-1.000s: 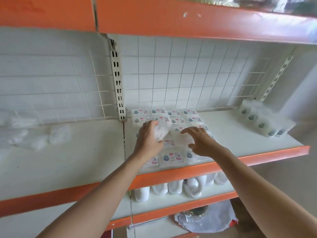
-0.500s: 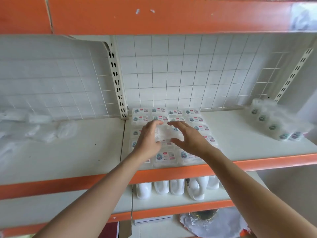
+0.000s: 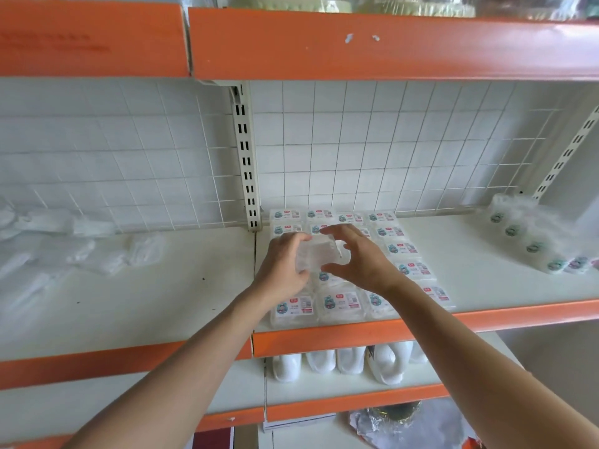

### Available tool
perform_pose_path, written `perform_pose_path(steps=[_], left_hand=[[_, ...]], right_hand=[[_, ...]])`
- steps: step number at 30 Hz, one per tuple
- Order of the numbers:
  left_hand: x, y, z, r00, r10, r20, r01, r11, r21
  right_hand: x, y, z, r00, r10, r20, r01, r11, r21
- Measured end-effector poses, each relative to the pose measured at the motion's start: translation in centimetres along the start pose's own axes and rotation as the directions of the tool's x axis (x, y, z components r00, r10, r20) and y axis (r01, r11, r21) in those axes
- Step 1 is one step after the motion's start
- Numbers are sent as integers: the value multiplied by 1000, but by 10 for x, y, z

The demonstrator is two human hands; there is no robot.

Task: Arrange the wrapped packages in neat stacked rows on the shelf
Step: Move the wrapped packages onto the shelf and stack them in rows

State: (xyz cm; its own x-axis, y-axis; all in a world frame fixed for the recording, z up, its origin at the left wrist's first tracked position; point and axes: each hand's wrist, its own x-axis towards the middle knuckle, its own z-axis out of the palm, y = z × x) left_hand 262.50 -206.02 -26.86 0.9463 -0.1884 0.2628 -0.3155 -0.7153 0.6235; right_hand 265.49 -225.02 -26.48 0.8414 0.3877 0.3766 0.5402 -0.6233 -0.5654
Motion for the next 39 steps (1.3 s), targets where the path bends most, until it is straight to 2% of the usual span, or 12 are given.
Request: perform_pose_path(steps=[3,7,10,16,21,29,33,36,37,39], left_hand=[[3,-6,-4,1000,-17,10,17,999,27],[5,-6,-11,982,-145,118,168,961,-218],[5,-3,-12,957,-240,161,287,860,-421],[8,-6,-8,956,-270,118,291,806,-516],[8,-12,-14,942,-322,96,313,738,-598],[9,-24,-13,939,-327,104,321,727,-607],[9,-27,-18,939,-336,72,308,730,-610],[9,-23,-20,933,-360,19,297,736,-608],[9,-24,-20,922,-386,4,307,726,-615],[11,-25,-20,893,-449,38,346,630,-695]], right_hand=[[2,-8,4,999,-25,-22,26,999,40],[4,-16,9,995,-85,-53,86,996,21],[4,-23,14,990,-140,-19,139,989,-42],[7,-28,27,983,-174,53,177,982,-62],[4,-26,20,998,-60,20,62,990,-128],[5,-17,22,999,33,41,-28,991,-127],[9,-18,21,992,89,89,-85,996,-41],[13,-22,18,974,184,135,-195,978,77],[15,-24,17,966,221,133,-236,965,110],[19,-24,17,951,290,112,-306,935,177]])
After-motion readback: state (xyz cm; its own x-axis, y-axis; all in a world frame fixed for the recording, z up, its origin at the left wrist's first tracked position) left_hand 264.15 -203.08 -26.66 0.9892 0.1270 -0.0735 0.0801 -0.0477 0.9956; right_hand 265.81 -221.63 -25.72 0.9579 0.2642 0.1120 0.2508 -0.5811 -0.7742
